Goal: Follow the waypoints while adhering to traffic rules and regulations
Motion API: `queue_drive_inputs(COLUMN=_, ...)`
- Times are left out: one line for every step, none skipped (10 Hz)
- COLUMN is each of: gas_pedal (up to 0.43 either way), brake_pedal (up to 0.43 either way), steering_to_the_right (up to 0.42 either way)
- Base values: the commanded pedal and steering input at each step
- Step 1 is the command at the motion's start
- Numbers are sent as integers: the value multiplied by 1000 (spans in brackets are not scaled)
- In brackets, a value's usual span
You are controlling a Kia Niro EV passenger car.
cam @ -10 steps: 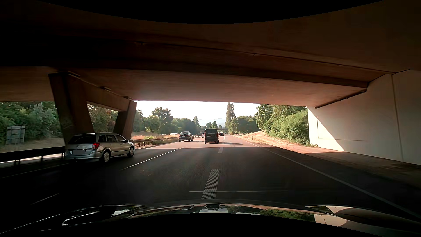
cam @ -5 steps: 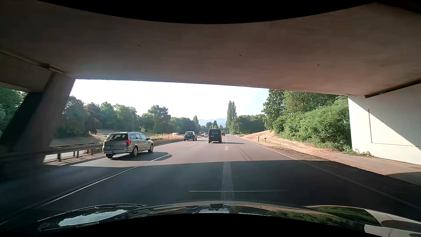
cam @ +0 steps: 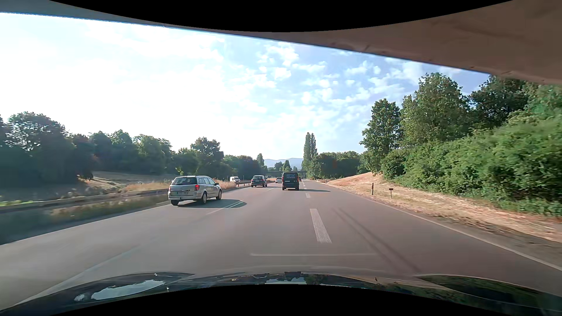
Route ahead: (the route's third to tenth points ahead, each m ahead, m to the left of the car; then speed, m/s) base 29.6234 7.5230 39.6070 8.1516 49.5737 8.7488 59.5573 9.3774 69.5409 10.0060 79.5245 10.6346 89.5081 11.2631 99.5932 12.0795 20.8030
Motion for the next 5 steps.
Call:
queue_drive_inputs(gas_pedal=339, brake_pedal=0, steering_to_the_right=1)
queue_drive_inputs(gas_pedal=339, brake_pedal=0, steering_to_the_right=2)
queue_drive_inputs(gas_pedal=339, brake_pedal=0, steering_to_the_right=3)
queue_drive_inputs(gas_pedal=339, brake_pedal=0, steering_to_the_right=4)
queue_drive_inputs(gas_pedal=339, brake_pedal=0, steering_to_the_right=4)
